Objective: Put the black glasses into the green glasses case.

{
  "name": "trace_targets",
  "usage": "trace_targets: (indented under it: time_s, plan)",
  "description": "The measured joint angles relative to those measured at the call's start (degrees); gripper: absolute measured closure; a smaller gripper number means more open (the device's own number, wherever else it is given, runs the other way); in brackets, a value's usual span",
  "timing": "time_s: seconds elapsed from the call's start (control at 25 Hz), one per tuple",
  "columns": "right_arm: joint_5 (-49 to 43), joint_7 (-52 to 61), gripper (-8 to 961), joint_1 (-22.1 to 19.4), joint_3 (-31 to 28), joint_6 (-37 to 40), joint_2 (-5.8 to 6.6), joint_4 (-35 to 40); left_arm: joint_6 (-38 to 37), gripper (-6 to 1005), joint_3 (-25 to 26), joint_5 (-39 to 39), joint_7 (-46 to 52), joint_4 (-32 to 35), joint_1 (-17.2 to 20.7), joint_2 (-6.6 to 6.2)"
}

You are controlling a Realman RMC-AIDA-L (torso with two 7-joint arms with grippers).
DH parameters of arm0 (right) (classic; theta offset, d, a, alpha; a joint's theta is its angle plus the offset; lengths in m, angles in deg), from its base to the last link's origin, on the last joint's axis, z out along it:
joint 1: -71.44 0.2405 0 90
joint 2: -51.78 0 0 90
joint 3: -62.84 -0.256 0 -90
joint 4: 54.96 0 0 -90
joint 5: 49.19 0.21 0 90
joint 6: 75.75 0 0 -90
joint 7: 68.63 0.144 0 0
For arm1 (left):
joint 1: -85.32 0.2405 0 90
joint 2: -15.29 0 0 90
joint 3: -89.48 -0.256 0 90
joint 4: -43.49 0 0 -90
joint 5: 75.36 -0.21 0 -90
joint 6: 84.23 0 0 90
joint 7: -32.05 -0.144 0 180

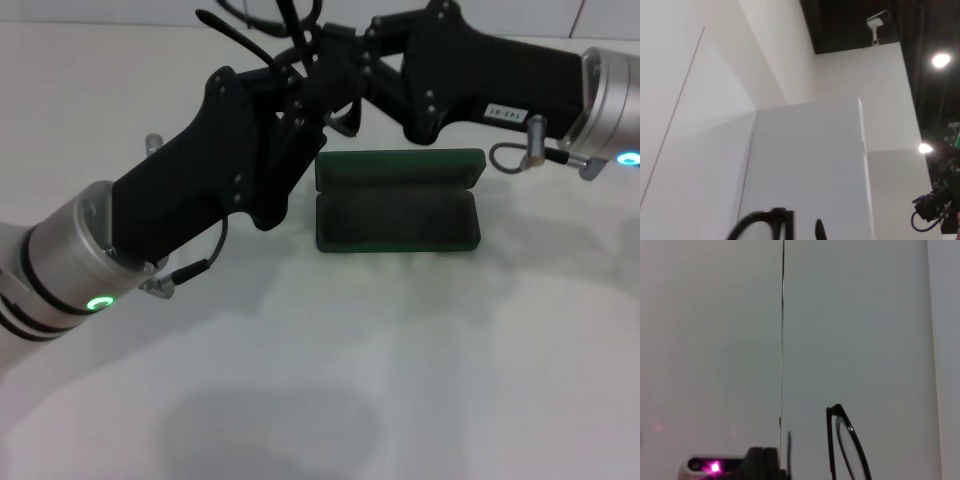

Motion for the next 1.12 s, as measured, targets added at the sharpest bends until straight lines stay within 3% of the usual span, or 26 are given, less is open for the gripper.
trace_targets:
  time_s: [0.48,1.12]
  plan:
    - [-0.8,0.2,898,0.2,2.4,-0.2,0.03,0.4,3.2,968,-0.1,0.1,3.7,0.0,0.2,0.03]
    - [-0.5,0.9,892,-1.5,2.0,-1.9,0.11,1.5,2.2,967,-0.4,-0.1,3.7,0.6,4.5,-0.29]
